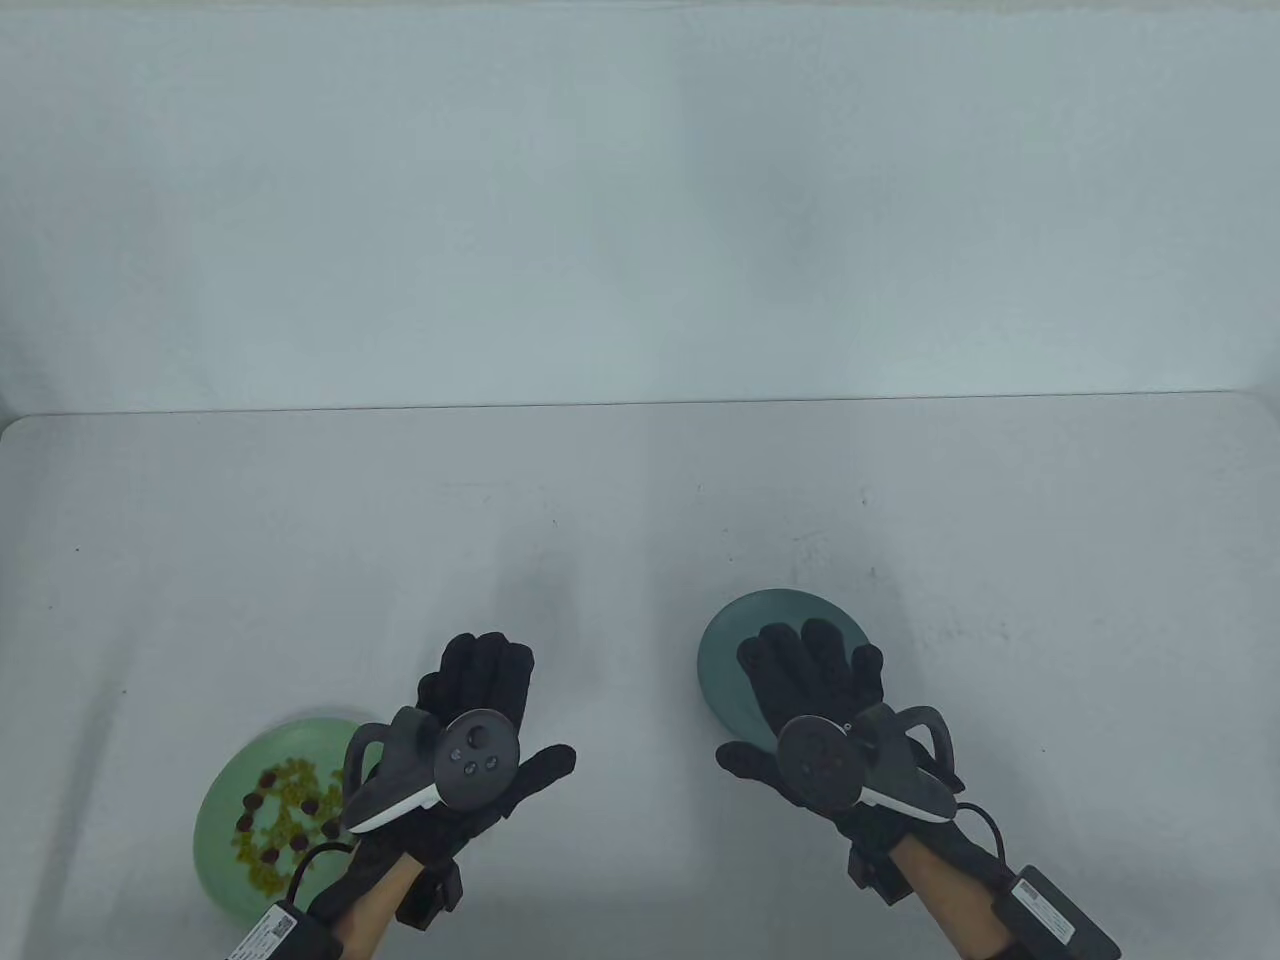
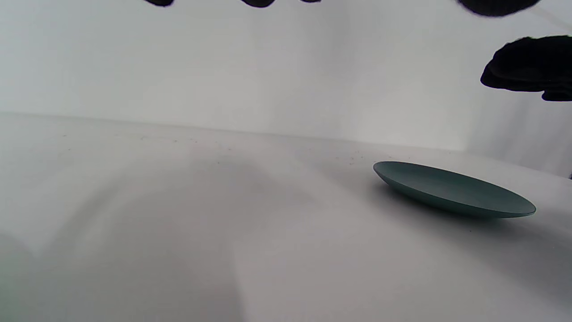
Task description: Pick cranberries with hand pinch into plate
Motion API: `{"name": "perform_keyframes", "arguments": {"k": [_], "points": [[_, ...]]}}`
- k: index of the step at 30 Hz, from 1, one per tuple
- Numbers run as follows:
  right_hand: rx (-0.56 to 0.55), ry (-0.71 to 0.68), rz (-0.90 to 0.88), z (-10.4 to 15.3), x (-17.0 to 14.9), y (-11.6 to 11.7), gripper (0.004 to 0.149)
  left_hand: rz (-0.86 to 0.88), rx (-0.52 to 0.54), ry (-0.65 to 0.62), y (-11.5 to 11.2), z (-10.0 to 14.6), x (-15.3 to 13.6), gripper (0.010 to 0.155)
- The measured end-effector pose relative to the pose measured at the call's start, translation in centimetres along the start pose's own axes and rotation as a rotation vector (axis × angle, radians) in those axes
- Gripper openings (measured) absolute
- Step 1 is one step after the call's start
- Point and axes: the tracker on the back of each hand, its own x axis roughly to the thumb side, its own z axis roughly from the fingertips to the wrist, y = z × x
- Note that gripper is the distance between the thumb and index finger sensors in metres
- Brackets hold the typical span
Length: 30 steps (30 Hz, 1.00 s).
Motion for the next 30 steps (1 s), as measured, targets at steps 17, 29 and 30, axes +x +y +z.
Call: {"name": "perform_keyframes", "arguments": {"k": [17, 29, 30], "points": [[-0.001, 0.005, 0.007, 0.0, 0.0, 0.0, 0.094, 0.02, 0.003, 0.002, 0.1, 0.1, -0.2, 0.096], [-0.02, 0.009, 0.015, 0.1, -0.1, -0.2, 0.094, 0.001, 0.04, 0.078, 2.0, 0.1, -1.8, 0.09], [-0.02, 0.009, 0.015, 0.1, -0.1, -0.2, 0.094, -0.002, 0.045, 0.086, 2.2, 0.2, -2.0, 0.088]]}}
